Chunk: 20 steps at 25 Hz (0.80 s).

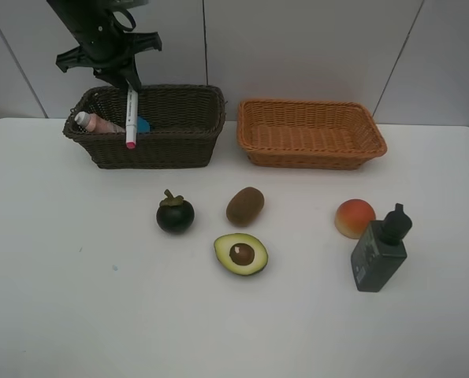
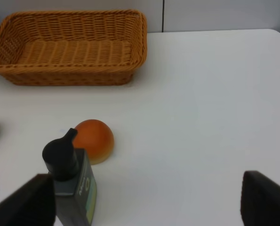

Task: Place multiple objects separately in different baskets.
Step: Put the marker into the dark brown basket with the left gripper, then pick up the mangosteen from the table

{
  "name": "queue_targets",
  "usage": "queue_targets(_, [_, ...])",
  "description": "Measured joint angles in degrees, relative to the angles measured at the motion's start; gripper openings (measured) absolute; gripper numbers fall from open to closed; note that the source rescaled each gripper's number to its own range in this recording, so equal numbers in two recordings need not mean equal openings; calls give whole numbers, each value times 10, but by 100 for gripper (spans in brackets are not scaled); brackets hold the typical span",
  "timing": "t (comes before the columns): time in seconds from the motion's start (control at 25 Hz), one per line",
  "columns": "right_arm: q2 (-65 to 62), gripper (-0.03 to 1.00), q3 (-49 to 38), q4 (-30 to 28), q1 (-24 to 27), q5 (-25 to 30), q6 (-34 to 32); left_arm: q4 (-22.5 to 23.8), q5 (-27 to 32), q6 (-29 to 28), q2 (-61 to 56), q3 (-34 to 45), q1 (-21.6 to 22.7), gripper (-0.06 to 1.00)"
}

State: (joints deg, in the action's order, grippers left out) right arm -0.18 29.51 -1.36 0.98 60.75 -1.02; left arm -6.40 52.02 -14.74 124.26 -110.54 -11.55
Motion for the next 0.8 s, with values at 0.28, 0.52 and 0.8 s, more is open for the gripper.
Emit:
queue_targets(0.28, [0, 100, 0, 0, 0, 0, 0, 3, -98, -7, 35, -19, 19, 8])
queue_targets(0.52, [0, 100, 0, 0, 0, 0, 0, -7, -144, -65, 48, -21, 31, 37])
queue_targets(0.8, [0, 100, 0, 0, 0, 0, 0, -23, -125, -45, 60, -21, 32, 82])
